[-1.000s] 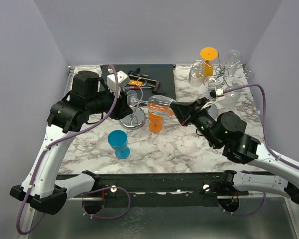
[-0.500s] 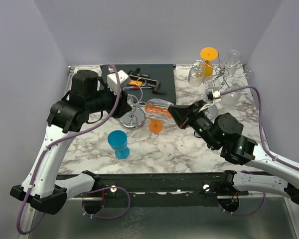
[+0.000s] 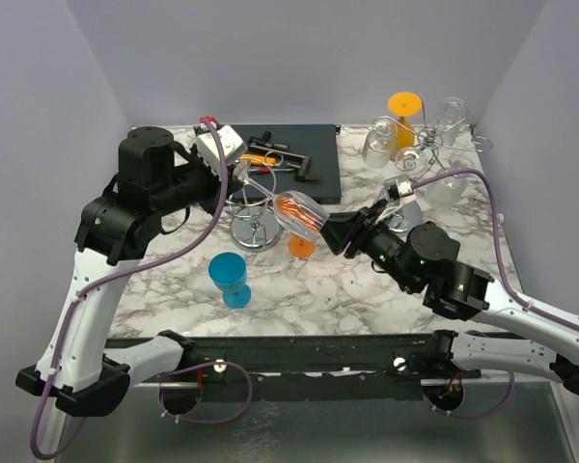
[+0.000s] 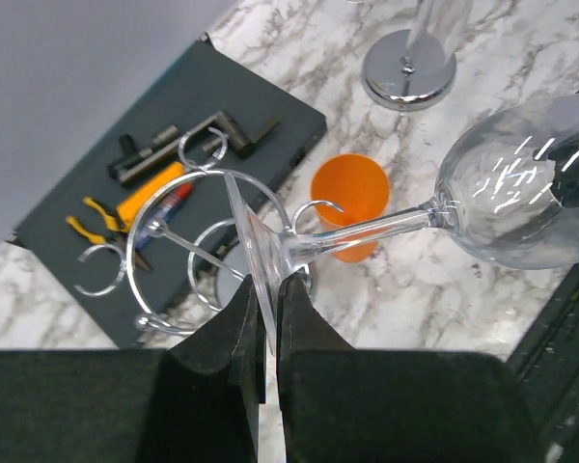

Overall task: Place the wine glass upside down on the wine glass rack
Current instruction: Turn the wine glass upside down at the wine rack.

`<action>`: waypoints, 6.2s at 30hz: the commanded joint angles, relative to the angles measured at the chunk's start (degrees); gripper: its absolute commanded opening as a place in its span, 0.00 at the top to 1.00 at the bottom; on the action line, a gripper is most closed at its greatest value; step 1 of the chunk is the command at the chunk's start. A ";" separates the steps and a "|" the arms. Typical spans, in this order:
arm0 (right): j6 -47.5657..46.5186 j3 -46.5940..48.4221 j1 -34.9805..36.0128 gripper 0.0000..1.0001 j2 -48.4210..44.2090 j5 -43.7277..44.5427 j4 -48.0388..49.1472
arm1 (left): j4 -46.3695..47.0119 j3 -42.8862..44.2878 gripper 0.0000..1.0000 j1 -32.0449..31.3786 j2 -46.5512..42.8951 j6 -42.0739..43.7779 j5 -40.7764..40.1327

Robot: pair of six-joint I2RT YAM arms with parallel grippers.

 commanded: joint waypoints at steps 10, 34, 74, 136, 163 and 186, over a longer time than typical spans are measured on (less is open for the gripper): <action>3.35 0.89 0.18 0.52 0.59 -1.39 -5.21 | 0.70 3.47 1.00 -0.80 -4.55 24.51 -7.33; 3.76 0.47 0.16 0.58 -2.65 2.45 -9.49 | 7.02 -17.04 1.00 -0.75 -22.98 74.00 -12.93; 4.76 -2.77 0.20 0.63 -8.01 3.49 -9.39 | 3.36 -26.47 1.00 -0.75 -18.27 82.39 -23.87; 6.23 -2.19 0.16 0.68 -9.25 6.10 -10.63 | 8.19 -30.43 0.65 0.74 -11.11 90.74 -19.88; 4.96 -0.56 0.16 0.68 -9.01 5.28 -10.76 | 1.33 -26.05 0.14 0.74 -11.80 86.30 -18.70; 2.37 19.63 -1.57 0.39 21.07 4.29 -27.78 | 4.94 -8.75 0.01 0.72 -14.69 12.03 -2.85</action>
